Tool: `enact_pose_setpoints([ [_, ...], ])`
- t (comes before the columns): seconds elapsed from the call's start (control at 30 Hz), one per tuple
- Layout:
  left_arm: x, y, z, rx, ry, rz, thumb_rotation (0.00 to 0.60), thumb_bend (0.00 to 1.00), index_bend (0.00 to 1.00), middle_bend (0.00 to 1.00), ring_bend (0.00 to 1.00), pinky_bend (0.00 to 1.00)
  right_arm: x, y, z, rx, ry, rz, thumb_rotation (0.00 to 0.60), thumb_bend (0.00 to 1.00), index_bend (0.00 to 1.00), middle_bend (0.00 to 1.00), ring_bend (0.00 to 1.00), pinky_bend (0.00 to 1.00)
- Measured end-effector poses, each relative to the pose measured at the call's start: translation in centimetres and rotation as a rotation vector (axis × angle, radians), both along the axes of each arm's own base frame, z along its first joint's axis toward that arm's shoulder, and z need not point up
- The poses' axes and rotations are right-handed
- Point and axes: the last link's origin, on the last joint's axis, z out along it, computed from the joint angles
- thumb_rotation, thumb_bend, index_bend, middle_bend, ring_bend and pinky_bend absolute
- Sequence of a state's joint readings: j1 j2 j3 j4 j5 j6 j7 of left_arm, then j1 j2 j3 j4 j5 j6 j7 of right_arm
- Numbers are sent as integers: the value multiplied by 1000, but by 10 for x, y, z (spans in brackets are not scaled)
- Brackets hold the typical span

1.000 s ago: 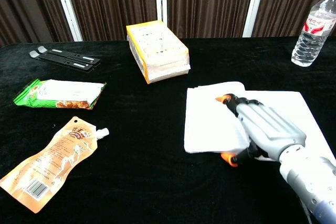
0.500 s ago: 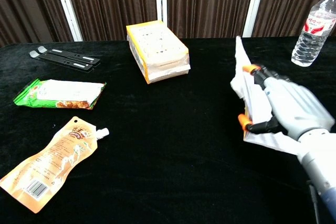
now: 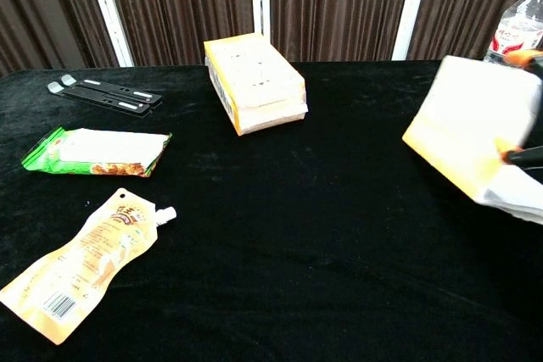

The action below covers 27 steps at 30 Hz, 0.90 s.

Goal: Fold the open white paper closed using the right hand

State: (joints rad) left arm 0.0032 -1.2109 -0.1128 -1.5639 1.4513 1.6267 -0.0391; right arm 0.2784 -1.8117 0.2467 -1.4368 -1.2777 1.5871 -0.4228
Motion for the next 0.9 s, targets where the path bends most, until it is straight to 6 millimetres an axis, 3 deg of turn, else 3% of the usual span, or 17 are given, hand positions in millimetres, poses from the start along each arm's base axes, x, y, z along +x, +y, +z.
enact_pose_setpoints([
  [0.33,14,0,-7,-18,16,-27,600,210,0,0,0,0,-32,9,34,-40,7,-54,600,291,0,0,0,0],
  [0.5,23,0,-9,-19,5,-52,600,207,0,0,0,0,-42,12,49,-34,20,-51,600,202,0,0,0,0],
  [0.7,30,2,-13,-37,20,-72,600,197,0,0,0,0,-59,19,82,32,81,-17,600,157,0,0,0,0],
  [0.9,33,3,-22,-65,59,-81,600,195,0,0,0,0,-82,41,119,151,199,25,600,154,0,0,0,0],
])
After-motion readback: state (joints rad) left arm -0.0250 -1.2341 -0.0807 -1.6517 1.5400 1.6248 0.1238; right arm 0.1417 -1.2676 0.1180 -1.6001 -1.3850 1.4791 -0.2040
